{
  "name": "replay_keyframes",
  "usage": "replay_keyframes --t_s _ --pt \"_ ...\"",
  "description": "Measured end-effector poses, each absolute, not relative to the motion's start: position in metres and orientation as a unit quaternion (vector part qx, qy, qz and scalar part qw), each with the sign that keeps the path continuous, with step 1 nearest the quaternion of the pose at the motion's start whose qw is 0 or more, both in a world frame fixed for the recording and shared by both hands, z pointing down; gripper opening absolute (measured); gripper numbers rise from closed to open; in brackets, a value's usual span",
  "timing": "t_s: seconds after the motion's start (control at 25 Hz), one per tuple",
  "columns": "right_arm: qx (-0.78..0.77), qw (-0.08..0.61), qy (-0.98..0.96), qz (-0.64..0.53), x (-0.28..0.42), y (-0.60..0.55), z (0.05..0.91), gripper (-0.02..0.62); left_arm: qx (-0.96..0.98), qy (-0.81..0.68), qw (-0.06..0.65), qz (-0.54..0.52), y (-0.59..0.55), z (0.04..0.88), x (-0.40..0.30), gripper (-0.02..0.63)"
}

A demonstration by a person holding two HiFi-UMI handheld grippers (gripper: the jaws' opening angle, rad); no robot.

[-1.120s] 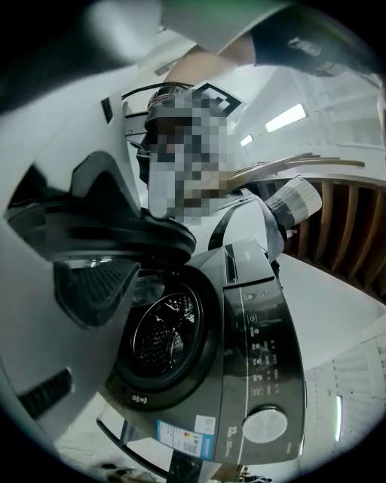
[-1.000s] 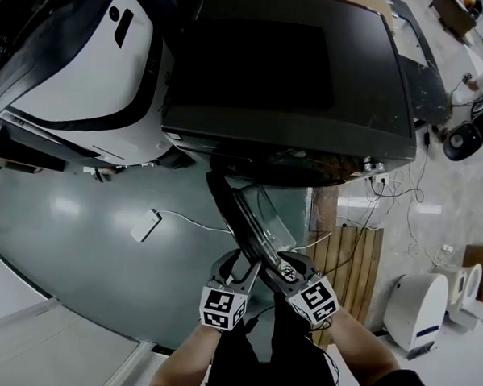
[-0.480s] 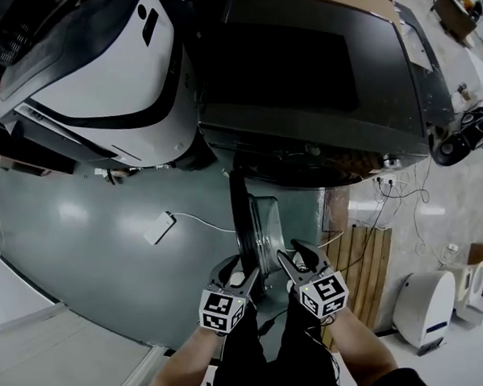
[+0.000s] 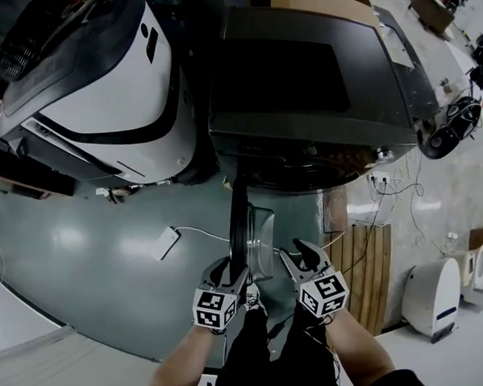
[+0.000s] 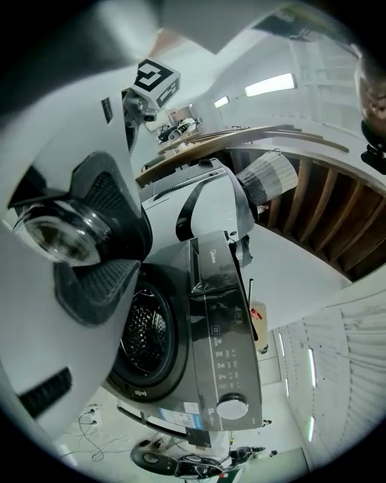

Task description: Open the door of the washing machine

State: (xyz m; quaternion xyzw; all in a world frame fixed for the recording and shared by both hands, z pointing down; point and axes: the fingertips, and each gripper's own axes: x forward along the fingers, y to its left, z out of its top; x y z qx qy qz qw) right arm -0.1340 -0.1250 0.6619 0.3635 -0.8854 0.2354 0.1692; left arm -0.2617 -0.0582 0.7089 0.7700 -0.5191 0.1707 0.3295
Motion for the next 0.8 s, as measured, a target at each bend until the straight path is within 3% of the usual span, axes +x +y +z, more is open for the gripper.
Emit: replay_keyframes --t_s 0.8 --pt "0.404 0.157 -0.877 0.209 -0.083 -0.094 0.604 0.170 0.735 -0.574 0.310 0.184 -0.043 0.689 -0.319 0.221"
